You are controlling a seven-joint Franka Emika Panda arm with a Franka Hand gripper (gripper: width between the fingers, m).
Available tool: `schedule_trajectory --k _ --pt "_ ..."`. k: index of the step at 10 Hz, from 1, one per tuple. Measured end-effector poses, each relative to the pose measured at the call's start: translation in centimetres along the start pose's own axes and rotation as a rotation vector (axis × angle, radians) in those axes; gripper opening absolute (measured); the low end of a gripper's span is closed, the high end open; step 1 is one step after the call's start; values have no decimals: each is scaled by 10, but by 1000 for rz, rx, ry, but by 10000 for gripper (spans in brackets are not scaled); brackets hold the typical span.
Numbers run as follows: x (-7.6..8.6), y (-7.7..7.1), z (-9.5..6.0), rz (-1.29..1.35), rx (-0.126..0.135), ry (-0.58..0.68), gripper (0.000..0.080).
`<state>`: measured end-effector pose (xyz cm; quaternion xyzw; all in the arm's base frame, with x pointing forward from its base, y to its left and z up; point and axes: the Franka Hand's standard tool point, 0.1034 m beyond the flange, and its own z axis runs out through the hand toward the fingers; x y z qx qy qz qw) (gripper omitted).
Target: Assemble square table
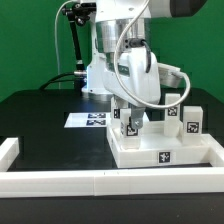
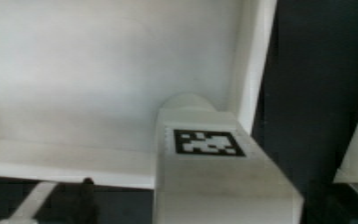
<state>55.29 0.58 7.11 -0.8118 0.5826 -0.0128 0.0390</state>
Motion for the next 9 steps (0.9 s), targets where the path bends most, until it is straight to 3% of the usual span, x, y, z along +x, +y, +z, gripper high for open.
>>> schedule_trajectory --k 2,6,9 --pt "0 0 0 -157 0 0 647" --pt "3 -1 -1 -476 2 3 649" --pt "0 -2 -1 -719 -14 12 649"
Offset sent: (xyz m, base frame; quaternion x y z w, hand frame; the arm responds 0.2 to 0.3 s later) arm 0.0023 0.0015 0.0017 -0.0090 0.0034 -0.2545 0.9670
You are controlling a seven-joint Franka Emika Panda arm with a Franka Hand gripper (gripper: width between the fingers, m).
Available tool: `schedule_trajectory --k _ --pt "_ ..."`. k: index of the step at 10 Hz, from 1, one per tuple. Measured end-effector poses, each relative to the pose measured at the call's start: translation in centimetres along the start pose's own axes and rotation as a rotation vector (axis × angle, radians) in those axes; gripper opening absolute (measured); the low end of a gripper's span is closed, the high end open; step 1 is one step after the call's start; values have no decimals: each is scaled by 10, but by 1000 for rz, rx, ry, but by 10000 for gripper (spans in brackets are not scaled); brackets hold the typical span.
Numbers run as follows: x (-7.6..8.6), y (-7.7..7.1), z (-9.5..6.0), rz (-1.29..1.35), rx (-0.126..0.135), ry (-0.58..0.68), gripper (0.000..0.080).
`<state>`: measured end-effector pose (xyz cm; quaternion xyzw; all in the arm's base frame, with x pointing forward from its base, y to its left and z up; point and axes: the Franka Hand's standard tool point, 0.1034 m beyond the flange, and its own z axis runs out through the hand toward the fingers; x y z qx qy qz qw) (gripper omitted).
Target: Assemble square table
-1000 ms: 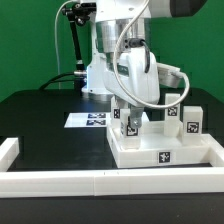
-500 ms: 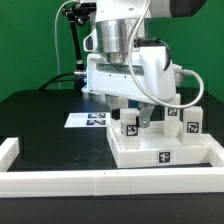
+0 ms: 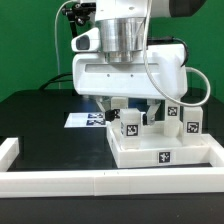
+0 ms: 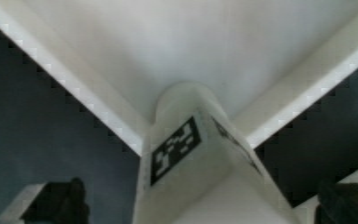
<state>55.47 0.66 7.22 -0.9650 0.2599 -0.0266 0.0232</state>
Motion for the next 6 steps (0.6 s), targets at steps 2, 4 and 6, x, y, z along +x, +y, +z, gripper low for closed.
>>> schedule_trajectory --k 2,4,6 --pt "-2 -2 0 -214 -24 3 649" --pt "0 1 0 -343 -30 2 649" --pt "1 1 0 -517 -40 9 649"
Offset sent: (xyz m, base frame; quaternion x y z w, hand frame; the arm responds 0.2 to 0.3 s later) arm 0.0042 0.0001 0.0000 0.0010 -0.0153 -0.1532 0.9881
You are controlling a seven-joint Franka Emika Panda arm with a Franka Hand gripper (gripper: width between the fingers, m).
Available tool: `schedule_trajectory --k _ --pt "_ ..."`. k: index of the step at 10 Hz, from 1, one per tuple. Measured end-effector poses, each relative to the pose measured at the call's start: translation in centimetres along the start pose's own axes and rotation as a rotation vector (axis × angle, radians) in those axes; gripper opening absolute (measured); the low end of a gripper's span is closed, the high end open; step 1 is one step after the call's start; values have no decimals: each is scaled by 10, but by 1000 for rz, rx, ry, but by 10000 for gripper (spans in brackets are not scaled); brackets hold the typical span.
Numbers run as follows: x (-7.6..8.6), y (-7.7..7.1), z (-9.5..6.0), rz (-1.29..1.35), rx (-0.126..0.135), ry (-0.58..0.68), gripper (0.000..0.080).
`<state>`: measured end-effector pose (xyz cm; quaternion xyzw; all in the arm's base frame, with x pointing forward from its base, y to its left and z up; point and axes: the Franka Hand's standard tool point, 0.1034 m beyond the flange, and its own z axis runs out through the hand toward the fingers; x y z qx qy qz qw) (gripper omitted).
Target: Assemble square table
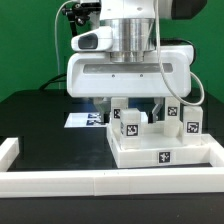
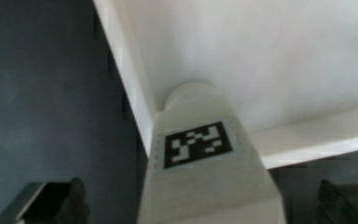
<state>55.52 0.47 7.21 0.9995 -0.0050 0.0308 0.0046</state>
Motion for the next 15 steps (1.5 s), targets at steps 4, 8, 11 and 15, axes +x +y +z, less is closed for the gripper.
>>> schedule_trajectory --k 4,8,11,15 --pt "0 1 0 -77 0 1 392" --pt "0 2 0 -54 0 1 289" --pt "0 1 0 84 1 1 289" --pt "-3 2 2 473 26 10 290"
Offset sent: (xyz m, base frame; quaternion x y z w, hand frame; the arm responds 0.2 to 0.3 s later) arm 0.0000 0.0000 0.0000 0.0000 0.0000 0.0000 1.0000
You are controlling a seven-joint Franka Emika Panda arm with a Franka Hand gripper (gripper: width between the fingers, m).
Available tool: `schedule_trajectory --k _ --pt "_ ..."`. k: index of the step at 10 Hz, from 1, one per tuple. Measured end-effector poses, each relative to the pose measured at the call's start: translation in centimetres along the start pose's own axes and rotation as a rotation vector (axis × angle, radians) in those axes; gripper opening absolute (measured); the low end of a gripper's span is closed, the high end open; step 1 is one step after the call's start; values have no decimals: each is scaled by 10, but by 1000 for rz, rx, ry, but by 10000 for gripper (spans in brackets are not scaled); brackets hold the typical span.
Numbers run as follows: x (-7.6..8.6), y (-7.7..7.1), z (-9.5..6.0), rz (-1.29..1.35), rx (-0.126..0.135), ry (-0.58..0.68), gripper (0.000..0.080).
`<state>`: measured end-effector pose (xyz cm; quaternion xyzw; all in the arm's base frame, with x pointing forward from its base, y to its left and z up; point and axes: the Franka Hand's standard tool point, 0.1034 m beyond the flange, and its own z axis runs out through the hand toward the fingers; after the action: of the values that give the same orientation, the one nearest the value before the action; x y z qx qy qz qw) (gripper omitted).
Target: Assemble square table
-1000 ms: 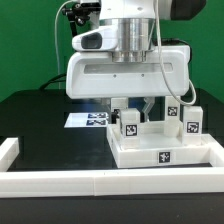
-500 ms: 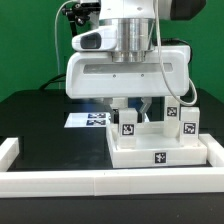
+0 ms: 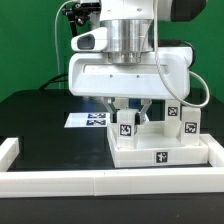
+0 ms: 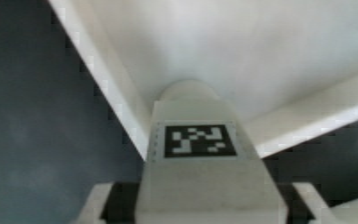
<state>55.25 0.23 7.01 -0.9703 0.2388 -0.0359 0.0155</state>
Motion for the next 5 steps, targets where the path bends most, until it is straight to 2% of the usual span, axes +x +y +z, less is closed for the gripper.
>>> schedule_trajectory --k 5 --pt "-3 -4 0 445 8 -9 290"
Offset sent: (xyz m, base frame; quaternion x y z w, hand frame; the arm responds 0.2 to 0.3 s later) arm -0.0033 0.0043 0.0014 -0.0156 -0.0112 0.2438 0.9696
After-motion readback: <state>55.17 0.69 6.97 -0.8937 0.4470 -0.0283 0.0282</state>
